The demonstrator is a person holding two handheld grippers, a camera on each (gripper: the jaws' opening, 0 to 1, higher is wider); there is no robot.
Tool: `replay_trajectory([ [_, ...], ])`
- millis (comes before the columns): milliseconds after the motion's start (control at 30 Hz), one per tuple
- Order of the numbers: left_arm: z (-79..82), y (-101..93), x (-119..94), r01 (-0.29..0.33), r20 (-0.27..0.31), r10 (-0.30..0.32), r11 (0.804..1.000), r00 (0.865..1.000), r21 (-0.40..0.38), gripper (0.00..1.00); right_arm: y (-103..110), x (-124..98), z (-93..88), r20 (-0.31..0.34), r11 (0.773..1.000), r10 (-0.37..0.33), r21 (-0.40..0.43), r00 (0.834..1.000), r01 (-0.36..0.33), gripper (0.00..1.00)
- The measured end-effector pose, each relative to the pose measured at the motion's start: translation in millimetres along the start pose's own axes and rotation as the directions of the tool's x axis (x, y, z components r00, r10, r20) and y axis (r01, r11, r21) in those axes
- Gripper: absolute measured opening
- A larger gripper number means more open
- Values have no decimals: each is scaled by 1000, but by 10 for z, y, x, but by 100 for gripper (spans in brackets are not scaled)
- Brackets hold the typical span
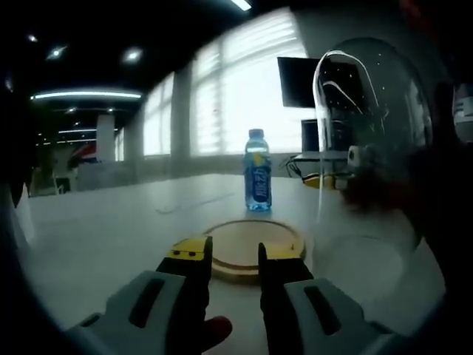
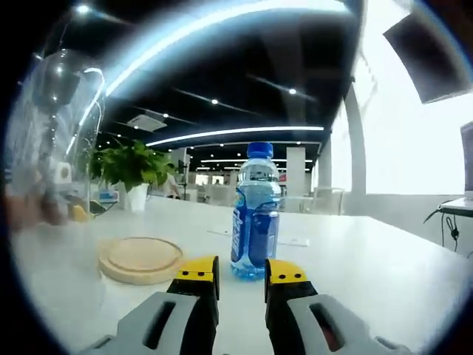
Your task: Open the cover put in the Mizone put the cover back on
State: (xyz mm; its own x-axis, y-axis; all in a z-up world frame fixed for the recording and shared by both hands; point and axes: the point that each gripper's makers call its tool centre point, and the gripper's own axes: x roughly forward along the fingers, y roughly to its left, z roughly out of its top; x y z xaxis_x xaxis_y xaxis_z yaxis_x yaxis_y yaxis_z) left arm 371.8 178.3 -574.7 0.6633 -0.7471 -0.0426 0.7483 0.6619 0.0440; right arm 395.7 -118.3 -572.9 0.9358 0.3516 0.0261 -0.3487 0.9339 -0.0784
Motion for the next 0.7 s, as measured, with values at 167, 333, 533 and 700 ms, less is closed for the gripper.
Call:
replay_trajectory([
  [167,0,0,2,0,-1,0,1000,1000,2,20,-8,-3,-1,0,1000,-2,-1,1000,2,18],
  [333,9,2,-2,-1,2,1,1000,1000,1,20,-2,-6,10,6,1000,3,6,1000,-3,18],
  [533,-16,-4,5,1,-7,-1,1000,1000,6,20,12,-15,19,8,1000,9,16,1000,-9,18],
  [700,-6,46,-17,-16,-7,16,1000,1000,20,20,3,-11,10,2,1000,-2,12,1000,2,18],
])
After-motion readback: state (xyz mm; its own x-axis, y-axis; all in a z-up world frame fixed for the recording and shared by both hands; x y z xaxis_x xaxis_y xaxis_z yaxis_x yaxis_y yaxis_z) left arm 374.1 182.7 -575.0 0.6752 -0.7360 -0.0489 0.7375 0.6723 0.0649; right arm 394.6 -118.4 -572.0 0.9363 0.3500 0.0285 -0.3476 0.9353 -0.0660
